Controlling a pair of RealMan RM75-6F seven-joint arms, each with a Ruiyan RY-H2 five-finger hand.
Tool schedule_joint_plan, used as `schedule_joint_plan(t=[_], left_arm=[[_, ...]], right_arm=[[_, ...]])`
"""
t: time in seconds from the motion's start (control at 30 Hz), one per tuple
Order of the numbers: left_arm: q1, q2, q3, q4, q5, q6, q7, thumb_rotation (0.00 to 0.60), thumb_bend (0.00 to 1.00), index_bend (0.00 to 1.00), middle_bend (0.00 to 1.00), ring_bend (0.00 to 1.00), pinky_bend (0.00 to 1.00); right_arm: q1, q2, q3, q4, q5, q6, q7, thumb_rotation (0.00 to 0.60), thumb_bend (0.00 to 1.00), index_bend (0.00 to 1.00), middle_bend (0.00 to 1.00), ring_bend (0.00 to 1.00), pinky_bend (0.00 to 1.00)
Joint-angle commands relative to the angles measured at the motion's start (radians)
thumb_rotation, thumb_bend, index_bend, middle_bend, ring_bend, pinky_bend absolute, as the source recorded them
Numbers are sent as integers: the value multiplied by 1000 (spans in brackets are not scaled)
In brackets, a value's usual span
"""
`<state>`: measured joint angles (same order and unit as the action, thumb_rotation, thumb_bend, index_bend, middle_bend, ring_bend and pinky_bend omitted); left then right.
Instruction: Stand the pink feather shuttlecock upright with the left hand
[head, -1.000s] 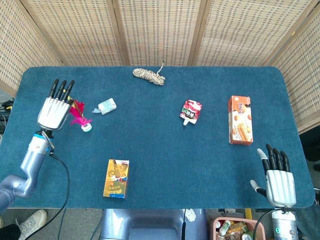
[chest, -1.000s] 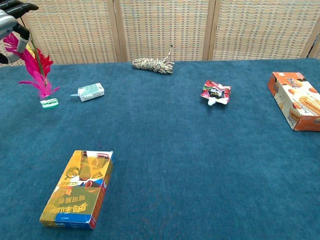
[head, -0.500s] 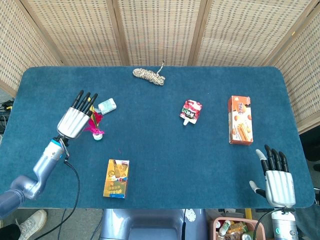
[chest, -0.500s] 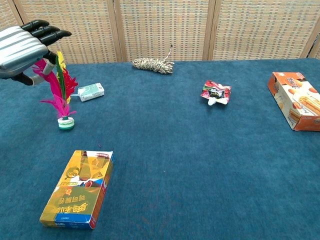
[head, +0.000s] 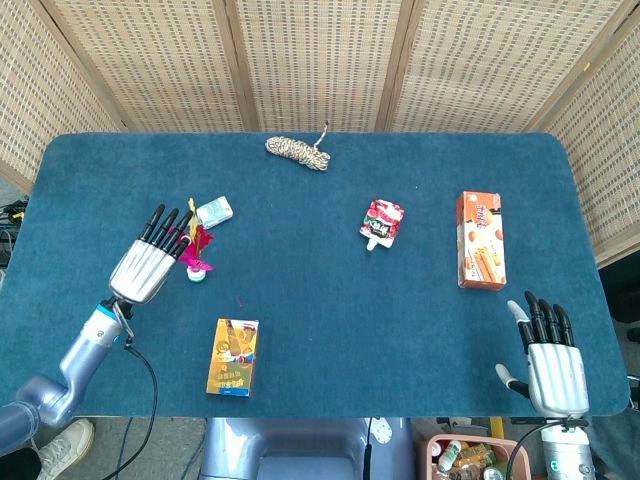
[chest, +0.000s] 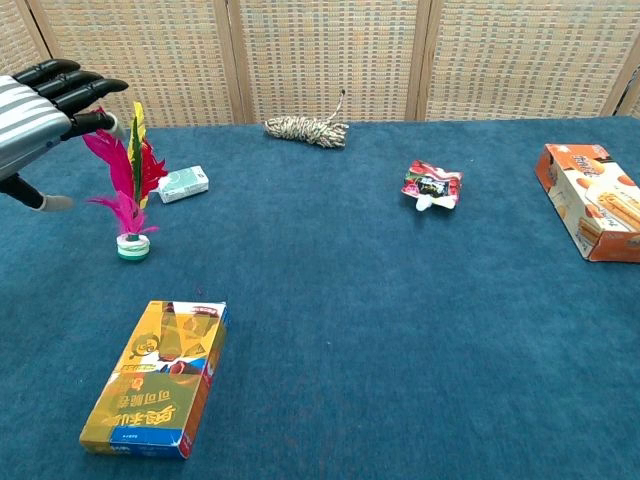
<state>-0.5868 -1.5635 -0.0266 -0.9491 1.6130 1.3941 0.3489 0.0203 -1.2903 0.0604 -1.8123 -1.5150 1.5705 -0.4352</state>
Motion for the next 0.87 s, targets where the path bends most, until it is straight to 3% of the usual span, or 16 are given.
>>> schedule_joint_plan(t=[0.03,0.33,0.57,0.7,0.87], left_arm=[[34,38,1,-52,8,56,-40,600,0,0,0,0,0],[123,167,-19,-224,-24,160,-172,600,0,0,0,0,0],[264,400,4,-605,-236,78,-227,600,0,0,0,0,0],[334,483,35,-729,-284,74,-290,600,0,0,0,0,0],[387,489,62,-705,-223,110,-356,600,0,0,0,0,0]], right_arm=[[-3,4,-4,-5,-8,5,4,600,0,0,0,0,0],[-4,3,-10,-8,-15,1,-5,600,0,0,0,0,0],[-10,1,-16,-14,-36,15,-23,600,0,0,0,0,0],[-18,5,-17,-19,-47,31,-26,600,0,0,0,0,0],[-28,21,-19,-27,-57,45,-5,600,0,0,0,0,0]])
